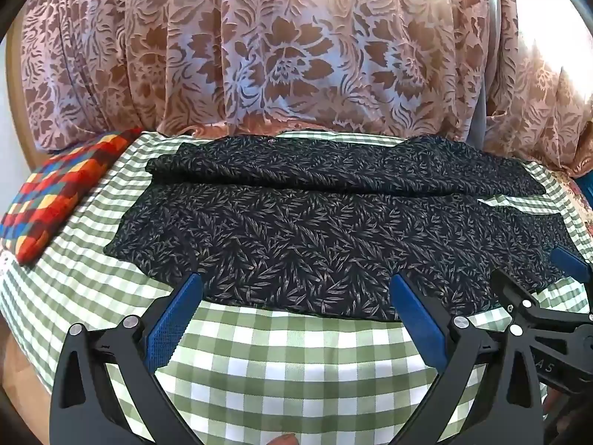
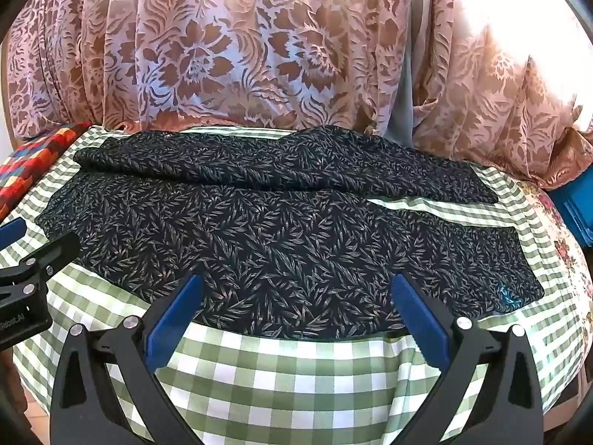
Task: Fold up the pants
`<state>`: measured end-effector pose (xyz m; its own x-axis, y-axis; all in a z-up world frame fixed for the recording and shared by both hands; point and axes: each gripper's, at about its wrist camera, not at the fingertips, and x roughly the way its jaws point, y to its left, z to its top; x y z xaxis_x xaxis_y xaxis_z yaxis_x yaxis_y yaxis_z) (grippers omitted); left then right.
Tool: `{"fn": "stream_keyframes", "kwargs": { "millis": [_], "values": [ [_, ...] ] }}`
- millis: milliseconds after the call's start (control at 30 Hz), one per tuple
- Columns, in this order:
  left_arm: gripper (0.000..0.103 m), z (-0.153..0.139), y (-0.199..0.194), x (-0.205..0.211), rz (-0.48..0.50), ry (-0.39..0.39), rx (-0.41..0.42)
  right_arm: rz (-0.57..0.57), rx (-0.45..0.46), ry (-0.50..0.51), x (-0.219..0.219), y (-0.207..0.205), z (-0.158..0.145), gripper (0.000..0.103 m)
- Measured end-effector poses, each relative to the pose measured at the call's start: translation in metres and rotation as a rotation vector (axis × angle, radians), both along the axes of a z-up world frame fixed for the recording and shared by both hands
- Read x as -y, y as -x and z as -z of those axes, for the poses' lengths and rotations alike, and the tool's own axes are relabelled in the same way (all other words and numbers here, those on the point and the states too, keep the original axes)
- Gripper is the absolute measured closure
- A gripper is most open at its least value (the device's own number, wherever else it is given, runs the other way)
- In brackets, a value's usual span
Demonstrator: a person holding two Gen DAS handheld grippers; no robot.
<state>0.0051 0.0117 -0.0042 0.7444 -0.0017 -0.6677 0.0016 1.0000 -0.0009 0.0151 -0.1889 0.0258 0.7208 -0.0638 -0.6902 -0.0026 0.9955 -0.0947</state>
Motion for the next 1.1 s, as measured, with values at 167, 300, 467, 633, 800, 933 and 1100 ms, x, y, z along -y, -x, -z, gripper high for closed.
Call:
{"fn": "stream_keyframes", "kwargs": {
  "millis": [167,300,467,633,800,933,1100],
  "values": [
    [0.003,0.001,0.002,-0.001,-0.005,0.005,0.002,-0.001,-0.008,-0.011,0.003,-0.004,0.001,0.002],
    [0.003,0.002,0.002,-0.002,-0.007,0.012,0.004,-0.002,-0.005,-0.004,0.0,-0.003,0.002,0.002],
    [0.003,0.001,0.004,-0.005,-0.019,0.021,0.004,-0.009,0.024,0.03,-0.008,0.002,-0.003,0.002],
    [0.003,0.002,0.004,-0.005,-0.019,0.021,0.001,-0.005,0.064,0.062,-0.011,0.007,-0.008,0.002],
    [0.003,0.004,0.005,-0.003,-0.014,0.019,-0.004,-0.007,0.055,0.053,-0.01,0.007,-0.006,0.002],
    [0.003,0.006,0.005,-0.003,-0.012,0.017,-0.012,-0.007,0.048,0.05,-0.01,0.007,-0.005,0.002],
    [0.003,0.009,0.005,-0.004,-0.014,0.019,-0.019,-0.009,0.043,0.048,-0.01,0.007,-0.005,0.002]
  ]
}}
